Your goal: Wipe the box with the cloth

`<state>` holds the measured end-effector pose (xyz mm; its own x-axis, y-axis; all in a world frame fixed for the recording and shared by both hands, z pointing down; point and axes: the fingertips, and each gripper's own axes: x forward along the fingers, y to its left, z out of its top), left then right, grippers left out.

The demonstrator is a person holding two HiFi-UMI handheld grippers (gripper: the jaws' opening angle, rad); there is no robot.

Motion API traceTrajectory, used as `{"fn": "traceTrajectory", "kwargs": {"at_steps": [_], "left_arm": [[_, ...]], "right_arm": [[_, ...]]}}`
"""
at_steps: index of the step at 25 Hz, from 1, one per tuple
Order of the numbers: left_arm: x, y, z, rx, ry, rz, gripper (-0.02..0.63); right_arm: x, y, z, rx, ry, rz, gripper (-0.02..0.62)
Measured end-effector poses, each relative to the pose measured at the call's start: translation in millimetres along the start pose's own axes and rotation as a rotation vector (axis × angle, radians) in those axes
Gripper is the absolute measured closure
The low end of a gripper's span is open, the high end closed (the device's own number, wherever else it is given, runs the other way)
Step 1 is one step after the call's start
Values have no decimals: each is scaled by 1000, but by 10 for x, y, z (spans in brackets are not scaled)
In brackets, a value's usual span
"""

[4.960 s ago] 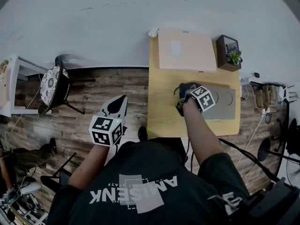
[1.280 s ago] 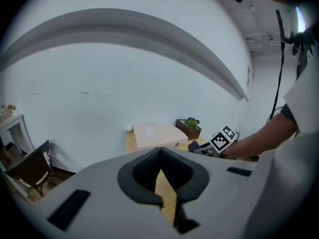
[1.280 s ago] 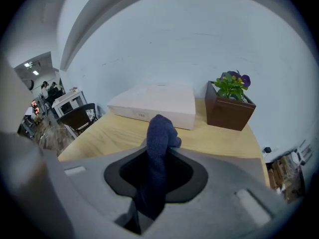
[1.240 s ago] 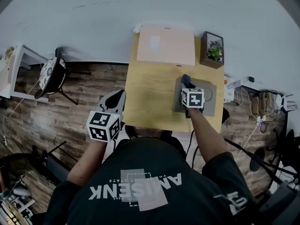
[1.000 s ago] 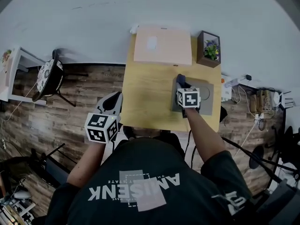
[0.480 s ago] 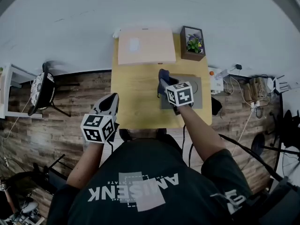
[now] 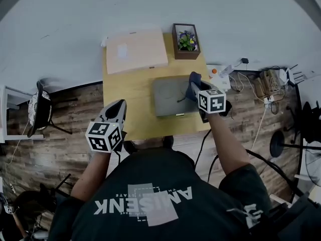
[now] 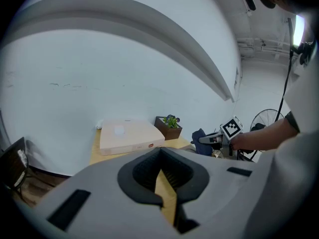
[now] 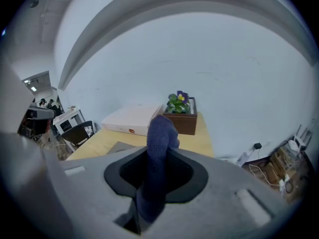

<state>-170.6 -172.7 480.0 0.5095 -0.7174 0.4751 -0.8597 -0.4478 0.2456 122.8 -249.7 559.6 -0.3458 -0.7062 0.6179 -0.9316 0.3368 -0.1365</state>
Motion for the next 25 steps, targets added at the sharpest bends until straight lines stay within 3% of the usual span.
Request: {"fn": "traceTrajectory", "kwargs": {"at_steps": [6, 13, 25], "left_arm": [[178, -197, 44, 18, 10, 17, 608], [207, -270, 9, 4, 10, 112, 607], [-67, -202, -144, 3, 44, 62, 607]], "right_arm": [[-62, -399, -295, 5, 61, -33, 511], [63, -569, -649, -15, 149, -38, 511], [112, -390, -769, -34, 213, -171, 511]]}}
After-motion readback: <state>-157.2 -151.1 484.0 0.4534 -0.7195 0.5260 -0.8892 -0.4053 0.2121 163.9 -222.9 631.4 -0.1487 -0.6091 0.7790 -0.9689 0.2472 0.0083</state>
